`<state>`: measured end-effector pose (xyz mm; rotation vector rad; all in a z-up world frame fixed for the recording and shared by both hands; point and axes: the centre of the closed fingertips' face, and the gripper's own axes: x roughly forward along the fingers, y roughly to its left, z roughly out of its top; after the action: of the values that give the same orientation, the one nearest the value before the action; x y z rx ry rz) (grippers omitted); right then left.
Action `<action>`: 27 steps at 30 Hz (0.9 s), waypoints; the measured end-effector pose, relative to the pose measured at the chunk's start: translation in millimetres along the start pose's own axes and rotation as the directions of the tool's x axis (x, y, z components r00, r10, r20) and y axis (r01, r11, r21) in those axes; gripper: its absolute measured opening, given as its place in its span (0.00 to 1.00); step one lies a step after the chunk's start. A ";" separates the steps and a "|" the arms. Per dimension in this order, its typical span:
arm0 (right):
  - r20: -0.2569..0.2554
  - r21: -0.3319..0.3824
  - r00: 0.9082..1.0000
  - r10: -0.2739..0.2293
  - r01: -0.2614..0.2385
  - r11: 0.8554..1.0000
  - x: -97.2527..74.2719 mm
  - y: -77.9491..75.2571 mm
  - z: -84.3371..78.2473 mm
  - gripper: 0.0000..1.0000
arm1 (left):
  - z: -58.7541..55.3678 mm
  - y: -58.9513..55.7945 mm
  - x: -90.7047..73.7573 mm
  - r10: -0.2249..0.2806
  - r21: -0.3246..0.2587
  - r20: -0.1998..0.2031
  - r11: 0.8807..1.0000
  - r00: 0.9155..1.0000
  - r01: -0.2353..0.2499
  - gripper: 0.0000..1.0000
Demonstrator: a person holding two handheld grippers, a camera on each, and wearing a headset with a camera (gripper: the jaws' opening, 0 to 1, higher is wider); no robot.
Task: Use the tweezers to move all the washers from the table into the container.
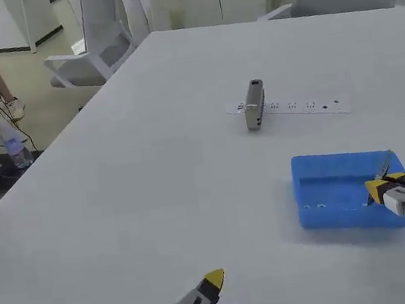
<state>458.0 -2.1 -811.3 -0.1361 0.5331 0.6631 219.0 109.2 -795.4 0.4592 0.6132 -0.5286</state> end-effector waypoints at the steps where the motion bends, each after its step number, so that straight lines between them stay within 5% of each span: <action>1: -0.004 0.004 1.000 0.000 0.000 1.000 1.7 -1.7 -2.4 0.03 | 0.7 0.0 -0.3 0.001 -0.002 0.002 1.000 1.000 -0.001 0.96; 10: -0.008 0.013 1.000 0.002 -0.001 1.000 -2.0 -3.4 -5.4 0.04 | 17.3 16.1 -10.2 0.070 -0.042 0.068 0.997 0.995 -0.067 0.95; 13: 0.016 0.061 0.998 0.057 -0.058 0.996 -4.1 2.3 -1.2 0.04 | 29.4 25.6 -14.3 0.084 -0.144 0.097 0.987 0.992 -0.069 0.97; 16: 0.074 0.010 0.996 0.055 -0.056 0.998 -14.0 3.1 14.6 0.03 | 53.5 38.6 -20.6 0.108 -0.213 0.179 0.975 0.978 -0.069 0.99; 21: 0.162 -0.021 0.976 0.146 -0.144 0.989 -46.8 24.9 49.2 0.03 | 91.6 49.5 -30.7 0.095 -0.251 0.254 0.968 0.962 -0.029 0.98; 24: 0.191 -0.019 0.946 0.261 -0.262 0.965 -68.6 52.7 59.8 0.03 | 120.8 47.6 -37.4 0.033 -0.253 0.326 0.966 0.945 0.054 0.85; 27: 0.201 -0.028 0.924 0.325 -0.326 0.945 -90.1 73.4 63.7 0.03 | 142.7 48.3 -42.8 0.000 -0.242 0.366 0.966 0.931 0.095 0.76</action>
<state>380.4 24.2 -707.2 0.0287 0.3620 0.9886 276.9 82.5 -652.4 0.0947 0.3280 -0.5554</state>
